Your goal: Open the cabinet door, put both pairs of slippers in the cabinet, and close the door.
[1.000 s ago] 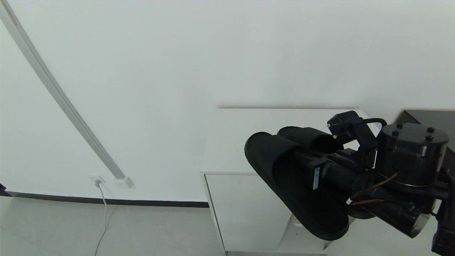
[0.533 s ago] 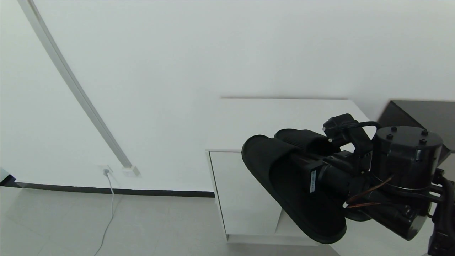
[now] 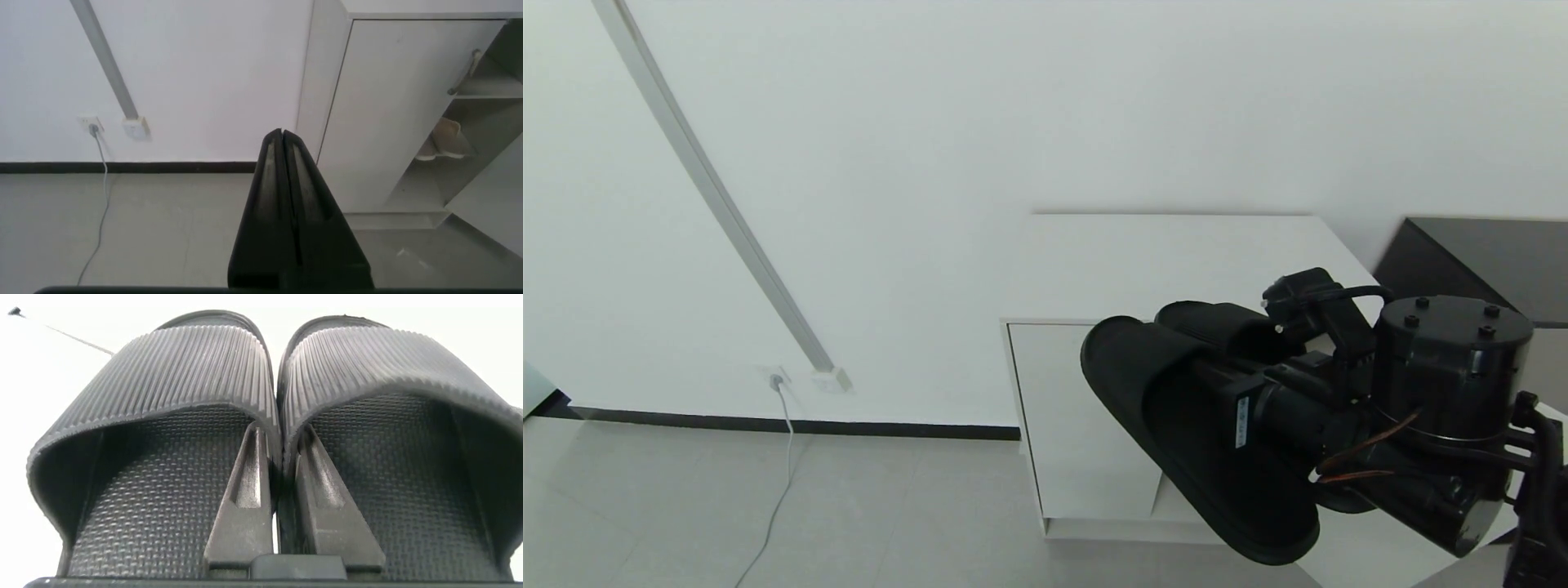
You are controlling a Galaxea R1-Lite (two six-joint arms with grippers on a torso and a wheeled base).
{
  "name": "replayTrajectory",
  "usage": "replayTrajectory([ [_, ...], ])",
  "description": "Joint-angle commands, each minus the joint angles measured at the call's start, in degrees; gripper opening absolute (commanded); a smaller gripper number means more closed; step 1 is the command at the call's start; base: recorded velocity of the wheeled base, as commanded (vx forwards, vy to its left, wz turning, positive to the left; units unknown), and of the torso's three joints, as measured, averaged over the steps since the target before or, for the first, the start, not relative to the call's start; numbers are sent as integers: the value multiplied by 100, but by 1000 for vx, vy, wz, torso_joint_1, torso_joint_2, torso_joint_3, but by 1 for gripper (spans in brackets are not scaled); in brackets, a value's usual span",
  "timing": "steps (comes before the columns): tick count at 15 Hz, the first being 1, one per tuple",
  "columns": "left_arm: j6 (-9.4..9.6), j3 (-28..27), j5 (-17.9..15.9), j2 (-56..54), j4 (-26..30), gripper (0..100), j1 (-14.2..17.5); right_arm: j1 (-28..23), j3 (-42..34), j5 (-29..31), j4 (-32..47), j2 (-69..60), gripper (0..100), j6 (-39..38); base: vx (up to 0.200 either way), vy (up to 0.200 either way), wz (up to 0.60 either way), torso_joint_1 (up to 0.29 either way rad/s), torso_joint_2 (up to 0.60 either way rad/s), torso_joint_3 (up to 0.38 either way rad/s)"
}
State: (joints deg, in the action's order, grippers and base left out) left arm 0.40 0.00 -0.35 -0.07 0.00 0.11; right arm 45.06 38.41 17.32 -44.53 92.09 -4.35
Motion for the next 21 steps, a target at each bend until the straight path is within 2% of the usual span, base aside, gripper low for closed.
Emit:
replayTrajectory([
  [1, -5, 0, 0, 7, 0, 0, 7, 3, 0, 8, -3, 29, 0, 5, 0, 0, 0, 0, 0, 0],
  [3, -14, 0, 0, 7, 0, 0, -2, 3, 0, 17, -3, 29, 0, 5, 0, 0, 0, 0, 0, 0],
  [20, -14, 0, 0, 7, 0, 0, 7, 73, -220, 61, -126, 11, 0, 5, 0, -200, 0, 2, 3, 2],
  [21, -14, 0, 0, 7, 0, 0, 7, 73, -247, 52, -126, 11, 0, 5, 0, 0, 0, 0, 0, 0],
])
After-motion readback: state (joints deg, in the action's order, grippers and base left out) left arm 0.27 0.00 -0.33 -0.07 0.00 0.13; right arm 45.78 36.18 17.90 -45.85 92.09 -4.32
